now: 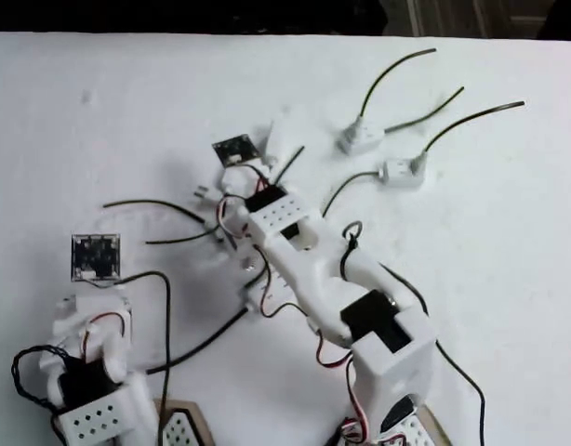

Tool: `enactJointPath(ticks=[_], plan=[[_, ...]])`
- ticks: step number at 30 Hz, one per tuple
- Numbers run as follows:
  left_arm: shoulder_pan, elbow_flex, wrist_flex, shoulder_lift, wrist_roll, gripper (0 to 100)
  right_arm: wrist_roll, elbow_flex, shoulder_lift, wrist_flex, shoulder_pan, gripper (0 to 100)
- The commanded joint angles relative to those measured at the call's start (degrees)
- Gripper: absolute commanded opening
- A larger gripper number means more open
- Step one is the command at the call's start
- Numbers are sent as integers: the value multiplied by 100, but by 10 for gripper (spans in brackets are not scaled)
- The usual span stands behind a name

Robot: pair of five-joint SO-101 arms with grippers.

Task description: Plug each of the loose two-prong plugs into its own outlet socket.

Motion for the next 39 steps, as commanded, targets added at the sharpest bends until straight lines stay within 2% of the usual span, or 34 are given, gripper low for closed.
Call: enactJointPath(ticks=[1, 5, 16, 20, 29, 31, 36, 39], plan=[[-57, -26, -18, -57, 79, 24, -35, -132, 13, 145, -145, 108], [-57, -26, -18, -57, 79, 24, -18, -141, -92, 207, -224, 11], [-57, -114, -70, -57, 79, 24, 26, -105, -1701, 1349, -180, 18], [-40, -396, -70, -57, 88, 24, 308, -105, -2431, 1903, -215, 18], [1455, -1433, -79, -57, 114, 24, 378, -105, -4066, 3029, -277, 17], [1666, -1609, -281, -57, 457, 24, 387, -105, -4462, 3257, -365, 17], [1719, -1732, -1248, -57, 2066, 24, 387, -105, -5499, 3732, -734, 17], [1745, -1732, -1749, -57, 2567, 24, 387, -97, -6088, 3908, -813, 17]])
